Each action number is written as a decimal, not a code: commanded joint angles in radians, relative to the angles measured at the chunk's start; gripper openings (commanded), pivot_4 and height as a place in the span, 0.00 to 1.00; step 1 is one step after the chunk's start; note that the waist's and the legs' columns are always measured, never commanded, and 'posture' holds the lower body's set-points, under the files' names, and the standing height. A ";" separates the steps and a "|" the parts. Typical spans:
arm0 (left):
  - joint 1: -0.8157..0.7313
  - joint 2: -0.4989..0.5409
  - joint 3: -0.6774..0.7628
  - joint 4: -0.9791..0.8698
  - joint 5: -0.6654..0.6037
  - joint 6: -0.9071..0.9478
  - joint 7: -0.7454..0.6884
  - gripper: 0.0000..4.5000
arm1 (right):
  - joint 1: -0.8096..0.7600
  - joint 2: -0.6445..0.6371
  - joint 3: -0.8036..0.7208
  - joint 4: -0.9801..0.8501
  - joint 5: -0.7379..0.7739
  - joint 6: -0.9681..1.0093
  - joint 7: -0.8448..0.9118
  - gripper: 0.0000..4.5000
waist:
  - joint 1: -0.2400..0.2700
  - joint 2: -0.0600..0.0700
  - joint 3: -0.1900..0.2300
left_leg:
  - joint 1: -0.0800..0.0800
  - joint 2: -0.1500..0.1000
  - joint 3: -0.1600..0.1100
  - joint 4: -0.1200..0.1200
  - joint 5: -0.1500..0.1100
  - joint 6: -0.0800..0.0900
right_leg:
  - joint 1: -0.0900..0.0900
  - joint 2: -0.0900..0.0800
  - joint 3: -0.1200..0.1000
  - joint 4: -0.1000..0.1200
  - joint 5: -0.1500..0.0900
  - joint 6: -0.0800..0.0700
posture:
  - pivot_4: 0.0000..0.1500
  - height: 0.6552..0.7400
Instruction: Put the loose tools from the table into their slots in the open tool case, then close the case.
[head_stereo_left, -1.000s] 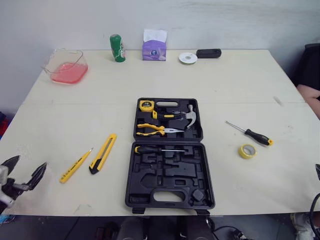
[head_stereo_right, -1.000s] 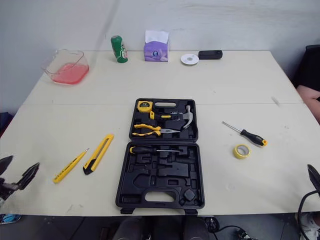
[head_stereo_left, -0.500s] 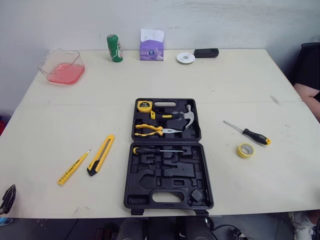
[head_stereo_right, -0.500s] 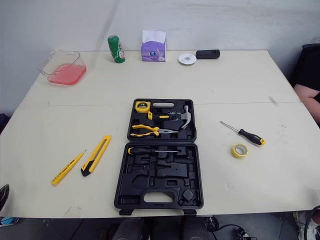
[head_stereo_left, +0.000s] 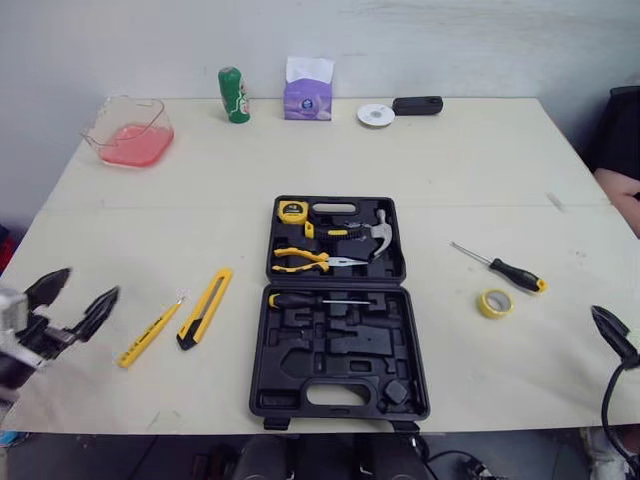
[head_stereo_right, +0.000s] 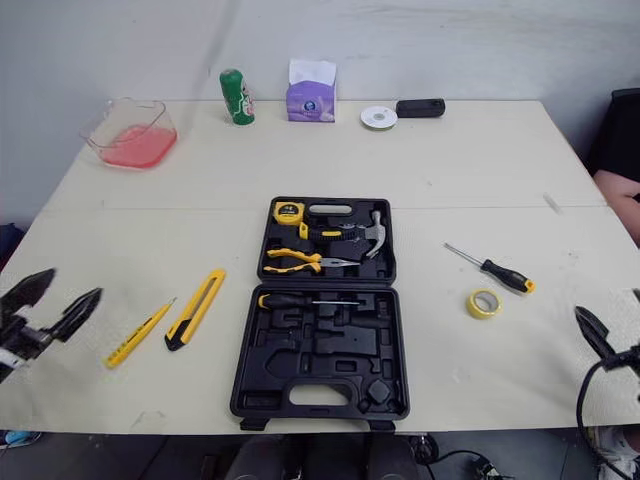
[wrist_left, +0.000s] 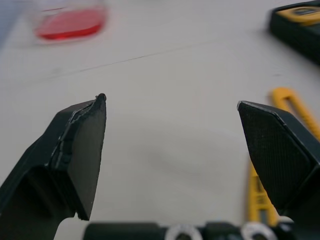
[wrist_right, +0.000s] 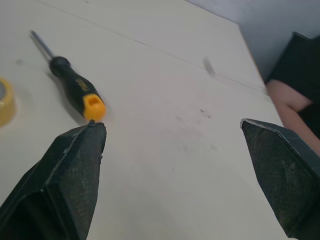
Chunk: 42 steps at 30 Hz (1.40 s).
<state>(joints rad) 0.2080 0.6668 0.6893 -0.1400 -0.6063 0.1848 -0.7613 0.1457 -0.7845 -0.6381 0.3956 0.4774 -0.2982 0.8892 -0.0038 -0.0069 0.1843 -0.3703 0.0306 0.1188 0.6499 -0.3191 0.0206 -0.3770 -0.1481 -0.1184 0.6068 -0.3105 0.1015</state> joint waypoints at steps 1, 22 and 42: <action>-0.021 0.040 -0.047 -0.094 -0.042 0.034 -0.055 0.98 | -0.021 -0.049 0.035 -0.032 0.024 0.063 0.098 1.00 | -0.001 0.000 0.000 | 0.000 0.000 0.000 0.000 0.001 -0.001 | 0.000 0.000 0.000 0.000 0.000 0.000 | 1.00 1.00; -0.409 0.145 -0.498 -0.503 -0.311 0.382 -0.119 0.98 | -0.688 -0.266 0.415 0.525 -0.187 0.233 0.554 1.00 | -0.003 0.007 0.005 | 0.000 0.001 0.003 0.007 0.009 0.000 | 0.000 0.013 0.004 0.004 0.001 0.001 | 1.00 1.00; -0.417 0.145 -0.527 -0.523 -0.298 0.388 -0.174 0.98 | -0.916 -0.169 0.530 0.819 -0.396 0.137 0.476 1.00 | -0.015 0.010 0.009 | -0.002 0.002 0.003 0.013 0.008 -0.001 | 0.000 0.015 0.009 0.006 0.001 0.001 | 1.00 1.00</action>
<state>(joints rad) -0.2181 0.8038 0.1549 -0.6232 -0.9013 0.5824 -0.9291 -0.7596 -0.9454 -0.1031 1.2015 0.0880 -0.1544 1.3725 -0.0192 0.0029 0.1932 -0.3720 0.0328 0.1217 0.6629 -0.3114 0.0200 -0.3769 -0.1328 -0.1098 0.6129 -0.3097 0.1027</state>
